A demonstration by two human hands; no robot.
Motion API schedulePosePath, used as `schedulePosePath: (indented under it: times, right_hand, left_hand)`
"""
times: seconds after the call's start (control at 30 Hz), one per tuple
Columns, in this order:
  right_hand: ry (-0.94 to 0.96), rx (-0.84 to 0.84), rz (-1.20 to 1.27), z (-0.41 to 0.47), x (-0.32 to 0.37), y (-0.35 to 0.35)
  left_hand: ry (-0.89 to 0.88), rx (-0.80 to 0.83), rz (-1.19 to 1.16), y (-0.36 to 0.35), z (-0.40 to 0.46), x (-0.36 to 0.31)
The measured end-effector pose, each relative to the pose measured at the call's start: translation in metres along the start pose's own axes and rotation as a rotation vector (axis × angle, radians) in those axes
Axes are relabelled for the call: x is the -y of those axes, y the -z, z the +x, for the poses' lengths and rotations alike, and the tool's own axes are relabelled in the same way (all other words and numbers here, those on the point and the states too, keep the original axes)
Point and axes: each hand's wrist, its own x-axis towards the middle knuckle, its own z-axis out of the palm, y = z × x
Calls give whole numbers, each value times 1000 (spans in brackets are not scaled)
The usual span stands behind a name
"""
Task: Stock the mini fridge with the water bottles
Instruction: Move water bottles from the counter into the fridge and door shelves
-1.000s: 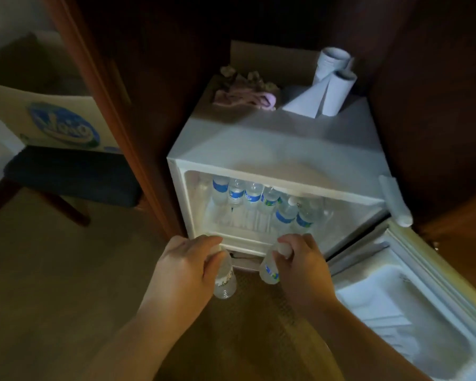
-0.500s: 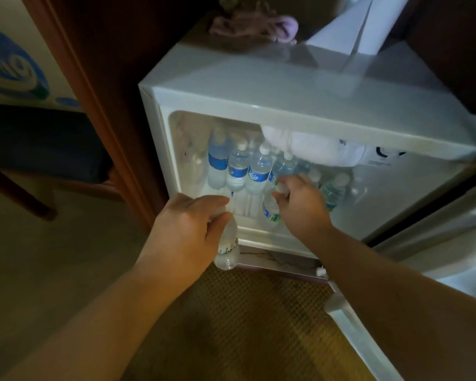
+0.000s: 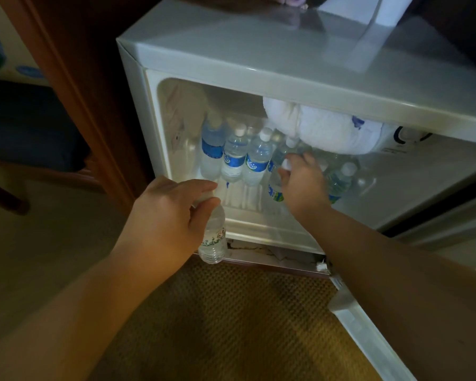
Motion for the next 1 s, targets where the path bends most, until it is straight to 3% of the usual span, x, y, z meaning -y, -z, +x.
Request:
schedulePosePath:
  times: [0.27, 0.5, 0.63, 0.73, 0.8, 0.9, 1.0]
  right_hand:
    - [-8, -61, -9, 9, -1, -12]
    - [-33, -99, 151, -34, 3, 12]
    - [176, -414, 234, -66, 13, 70]
    - [371, -662, 123, -67, 24, 136]
    - [388, -715, 25, -55, 23, 172]
    - [279, -664, -102, -30, 11, 191]
    - [158, -508, -221, -16, 0, 188]
  left_hand:
    - [-15, -13, -10, 1, 5, 0]
    - [46, 43, -29, 2, 13, -4]
    - [64, 43, -18, -4, 24, -5]
    - [81, 38, -15, -11, 39, -10]
    - [84, 34, -22, -18, 49, -12]
    - [117, 19, -26, -31, 65, -13]
    - [149, 42, -16, -44, 79, -13]
